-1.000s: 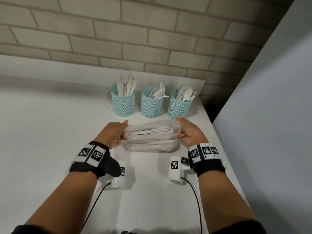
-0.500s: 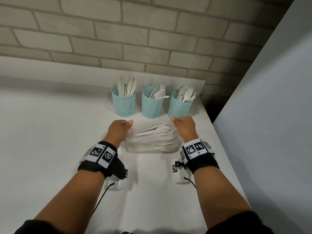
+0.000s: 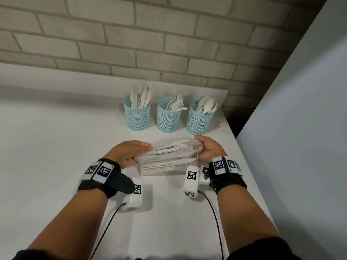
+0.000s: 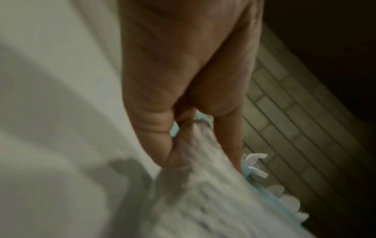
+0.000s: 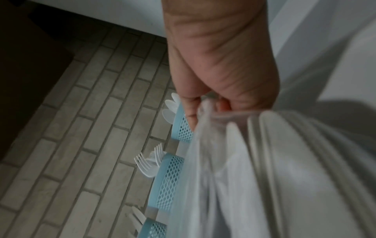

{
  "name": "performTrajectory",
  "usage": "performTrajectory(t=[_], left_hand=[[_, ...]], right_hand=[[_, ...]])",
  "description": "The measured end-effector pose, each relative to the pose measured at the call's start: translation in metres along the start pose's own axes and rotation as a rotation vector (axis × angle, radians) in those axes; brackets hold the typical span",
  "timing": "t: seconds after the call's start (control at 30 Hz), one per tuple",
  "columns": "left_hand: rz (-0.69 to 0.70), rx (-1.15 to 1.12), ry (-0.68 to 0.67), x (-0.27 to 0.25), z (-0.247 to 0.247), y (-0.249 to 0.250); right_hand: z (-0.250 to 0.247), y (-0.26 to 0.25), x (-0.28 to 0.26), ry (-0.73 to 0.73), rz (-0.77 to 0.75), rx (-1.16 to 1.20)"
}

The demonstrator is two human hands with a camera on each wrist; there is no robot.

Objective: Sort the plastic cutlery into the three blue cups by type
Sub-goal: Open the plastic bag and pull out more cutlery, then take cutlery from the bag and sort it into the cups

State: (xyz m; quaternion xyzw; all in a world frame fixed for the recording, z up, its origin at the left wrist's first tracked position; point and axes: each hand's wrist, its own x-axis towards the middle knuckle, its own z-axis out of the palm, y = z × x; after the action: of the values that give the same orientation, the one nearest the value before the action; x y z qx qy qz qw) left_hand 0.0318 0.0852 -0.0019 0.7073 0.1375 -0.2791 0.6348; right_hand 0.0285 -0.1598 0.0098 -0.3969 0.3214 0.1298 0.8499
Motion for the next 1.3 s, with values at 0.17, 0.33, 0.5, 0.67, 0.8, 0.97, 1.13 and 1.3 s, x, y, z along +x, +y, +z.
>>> performTrajectory(t=[0.17, 0.33, 0.5, 0.67, 0.8, 0.97, 1.13, 1.3], left_hand=[[0.094, 0.399, 0.044, -0.003, -0.006, 0.003], [0.204, 0.812, 0.225, -0.017, 0.013, 0.013], [0.669, 0.924, 0.351, -0.026, 0.040, 0.020], [0.656, 1.109, 0.153, -0.016, 0.061, 0.011], [0.547, 1.278, 0.081, -0.011, 0.067, 0.010], [0.462, 1.276, 0.008, -0.008, 0.069, 0.003], [0.473, 1.347, 0.066, -0.007, 0.074, 0.002], [0.488, 1.513, 0.137, -0.008, 0.085, -0.006]], right_hand=[[-0.007, 0.002, 0.002, -0.064, -0.071, -0.225], [-0.011, 0.004, -0.001, -0.038, -0.170, -0.452], [-0.011, 0.004, -0.012, -0.048, -0.303, -0.586], [-0.013, 0.007, -0.017, -0.005, -0.351, -0.802], [-0.015, 0.009, -0.021, -0.018, -0.371, -0.827], [-0.014, 0.014, -0.023, -0.041, -0.408, -0.800], [-0.015, 0.017, -0.024, -0.044, -0.436, -0.760], [-0.013, 0.021, -0.023, -0.025, -0.446, -0.717]])
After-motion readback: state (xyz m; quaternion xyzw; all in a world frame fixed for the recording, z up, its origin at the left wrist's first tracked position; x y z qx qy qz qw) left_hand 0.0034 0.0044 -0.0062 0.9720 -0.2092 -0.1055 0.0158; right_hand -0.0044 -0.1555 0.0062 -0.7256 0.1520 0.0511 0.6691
